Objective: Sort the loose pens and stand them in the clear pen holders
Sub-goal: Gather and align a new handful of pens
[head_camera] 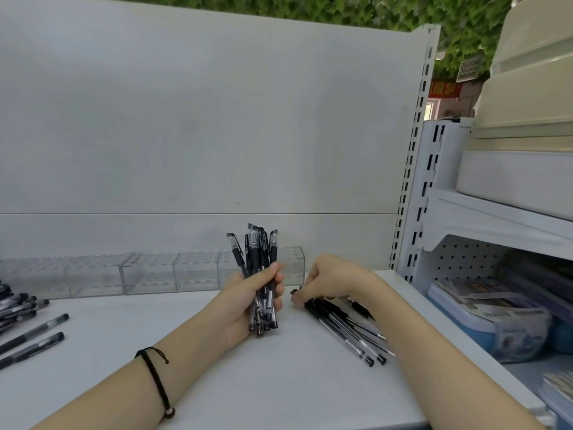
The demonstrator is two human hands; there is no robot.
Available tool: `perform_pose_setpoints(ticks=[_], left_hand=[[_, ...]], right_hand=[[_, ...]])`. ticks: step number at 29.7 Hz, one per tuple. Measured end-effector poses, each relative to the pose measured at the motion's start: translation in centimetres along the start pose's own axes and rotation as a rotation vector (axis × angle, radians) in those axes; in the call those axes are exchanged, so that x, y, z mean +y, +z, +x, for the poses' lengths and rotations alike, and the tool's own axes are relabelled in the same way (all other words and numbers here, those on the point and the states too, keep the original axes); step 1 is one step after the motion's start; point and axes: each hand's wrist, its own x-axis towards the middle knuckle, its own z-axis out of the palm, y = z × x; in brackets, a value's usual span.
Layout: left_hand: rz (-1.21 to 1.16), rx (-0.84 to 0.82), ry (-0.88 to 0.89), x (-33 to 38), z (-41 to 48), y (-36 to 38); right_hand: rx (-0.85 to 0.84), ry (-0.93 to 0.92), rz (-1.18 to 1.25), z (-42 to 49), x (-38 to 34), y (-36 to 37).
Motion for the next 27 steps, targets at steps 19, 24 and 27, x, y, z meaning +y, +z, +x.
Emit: perform_pose_setpoints(ticks=[19,24,27], left_hand=[[0.078,-0.249,-0.108,0.6,-2.0,1.0],[0.134,-0.220,-0.069,0.3,-1.9,0.9],[0.180,-0.272,-0.092,0.0,-1.8,0.7]], right_hand=[[0.016,-0.251,0.935,-0.1,-0.4,-0.8],[0.074,-0.302,0.940,-0.2,-0.8,-0.1],[0.118,-0.340,0.861,-0.4,-1.4,0.2]])
